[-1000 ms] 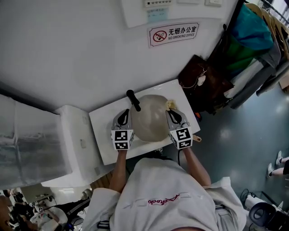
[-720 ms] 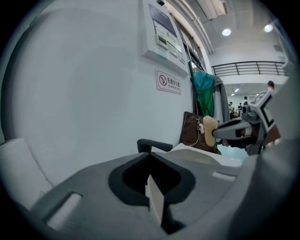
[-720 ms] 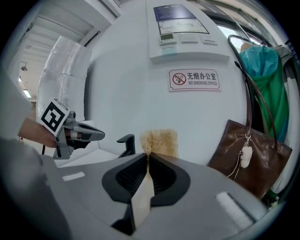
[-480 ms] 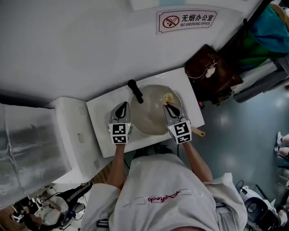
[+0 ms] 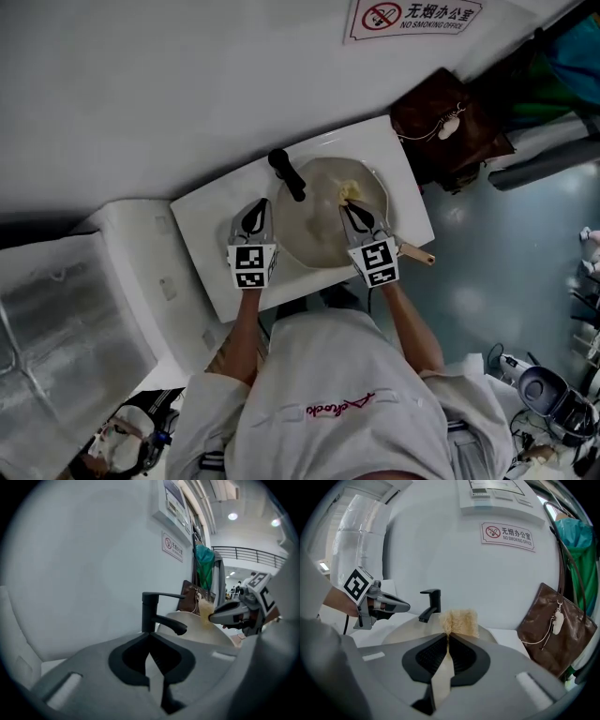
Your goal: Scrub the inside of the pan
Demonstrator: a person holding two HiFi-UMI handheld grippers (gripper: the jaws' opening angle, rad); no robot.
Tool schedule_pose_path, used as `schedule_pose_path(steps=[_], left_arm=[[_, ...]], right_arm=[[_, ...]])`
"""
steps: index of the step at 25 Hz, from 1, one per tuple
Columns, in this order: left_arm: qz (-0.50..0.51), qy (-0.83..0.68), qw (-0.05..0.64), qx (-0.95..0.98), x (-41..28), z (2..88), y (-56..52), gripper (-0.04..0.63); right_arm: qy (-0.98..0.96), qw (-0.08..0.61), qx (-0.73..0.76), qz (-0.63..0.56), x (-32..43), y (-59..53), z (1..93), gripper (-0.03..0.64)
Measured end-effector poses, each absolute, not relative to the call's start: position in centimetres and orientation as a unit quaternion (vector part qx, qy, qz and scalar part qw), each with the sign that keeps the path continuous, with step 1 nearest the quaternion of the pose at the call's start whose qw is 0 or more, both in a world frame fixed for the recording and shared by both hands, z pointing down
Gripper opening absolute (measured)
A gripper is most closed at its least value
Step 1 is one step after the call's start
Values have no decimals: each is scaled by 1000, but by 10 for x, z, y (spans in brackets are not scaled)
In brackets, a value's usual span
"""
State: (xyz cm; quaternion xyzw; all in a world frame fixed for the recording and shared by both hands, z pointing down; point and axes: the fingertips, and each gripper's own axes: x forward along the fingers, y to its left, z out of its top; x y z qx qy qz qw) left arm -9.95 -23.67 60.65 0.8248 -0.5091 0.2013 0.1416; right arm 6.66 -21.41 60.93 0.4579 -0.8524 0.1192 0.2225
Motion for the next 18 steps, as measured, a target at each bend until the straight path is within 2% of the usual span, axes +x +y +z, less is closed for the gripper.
schedule_pose_path(steps=[6,10,12,18], left_arm=[[202,-492,159,832,-96,623,-238,0],[193,-485,169,836,-96,629,-241,2],[191,-478,174,840,-94,631,-242,46],[192,-470,175,843,-91,632,-243,63]], right_arm=[[-848,263,446,114,57,-211,629,23],[-843,317,425,83,49,-207,643,23],[-844,341,408,66,43,-204,650,23],[-838,418,352,4,30,-198,671,23]])
